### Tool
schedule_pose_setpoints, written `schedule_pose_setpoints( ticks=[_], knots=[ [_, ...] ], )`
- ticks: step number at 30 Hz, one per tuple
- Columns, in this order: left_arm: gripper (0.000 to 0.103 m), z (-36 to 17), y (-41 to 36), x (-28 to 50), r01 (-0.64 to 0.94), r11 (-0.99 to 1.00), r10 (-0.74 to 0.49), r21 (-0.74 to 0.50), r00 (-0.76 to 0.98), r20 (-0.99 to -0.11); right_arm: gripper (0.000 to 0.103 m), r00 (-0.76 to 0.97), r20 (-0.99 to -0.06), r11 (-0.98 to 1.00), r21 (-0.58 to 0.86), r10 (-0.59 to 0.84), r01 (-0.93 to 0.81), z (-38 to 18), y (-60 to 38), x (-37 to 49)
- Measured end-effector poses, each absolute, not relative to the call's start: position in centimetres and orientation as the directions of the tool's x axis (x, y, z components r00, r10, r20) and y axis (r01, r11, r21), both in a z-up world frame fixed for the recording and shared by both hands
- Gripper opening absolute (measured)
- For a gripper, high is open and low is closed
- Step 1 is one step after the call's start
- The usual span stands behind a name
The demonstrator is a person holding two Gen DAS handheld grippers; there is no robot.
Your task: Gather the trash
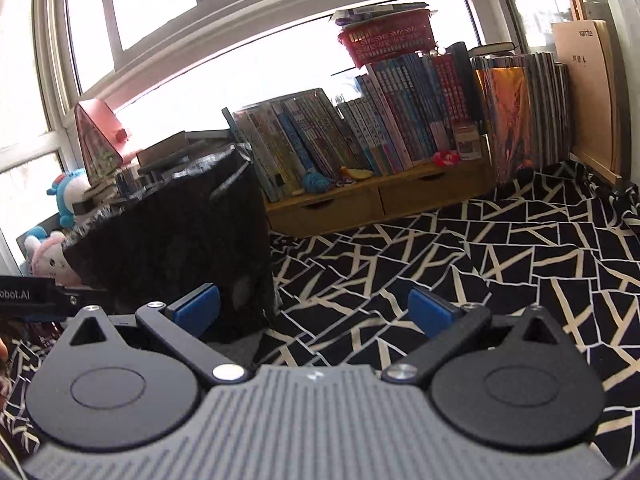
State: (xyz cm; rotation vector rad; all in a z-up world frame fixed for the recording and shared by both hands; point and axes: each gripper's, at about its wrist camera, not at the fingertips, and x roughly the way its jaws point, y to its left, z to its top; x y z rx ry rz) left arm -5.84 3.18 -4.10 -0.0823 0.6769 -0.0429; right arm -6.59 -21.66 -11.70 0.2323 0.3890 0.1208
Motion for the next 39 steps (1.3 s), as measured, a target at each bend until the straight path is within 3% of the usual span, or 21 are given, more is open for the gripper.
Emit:
schedule_pose_setpoints(
  ticks=[12, 19, 24, 32, 39],
  knots=[
    [0.091, -7.2, 3.7, -5.8, -0.037, 0.992, -0.058, -0.124, 0.731, -0.680, 0.103, 0.872, -0.478, 0.985, 0.172, 0.103, -0.022, -14.0, -20.6, -6.5],
    [0.101, -7.5, 3.8, -5.3, -0.034, 0.991, -0.067, -0.131, 0.721, -0.690, 0.103, 0.851, -0.523, 0.983, 0.175, 0.046, 0.054, -13.6, -20.7, -6.0],
    [0.103, -7.6, 3.7, -5.2, -0.042, 0.992, -0.052, -0.117, 0.714, -0.698, 0.103, 0.840, -0.542, 0.983, 0.149, -0.007, 0.104, -13.8, -20.6, -5.8],
    [0.103, -7.1, 4.5, -4.7, -0.040, 0.981, -0.107, -0.191, 0.708, -0.698, 0.103, 0.829, -0.555, 0.976, 0.208, 0.062, 0.066, -13.5, -21.1, -5.7],
    [0.103, -4.6, 4.7, -3.7, -0.020, 0.988, -0.093, -0.155, 0.721, -0.687, 0.103, 0.850, -0.525, 0.994, 0.110, 0.035, 0.028, -10.9, -20.0, -5.1]
  ],
)
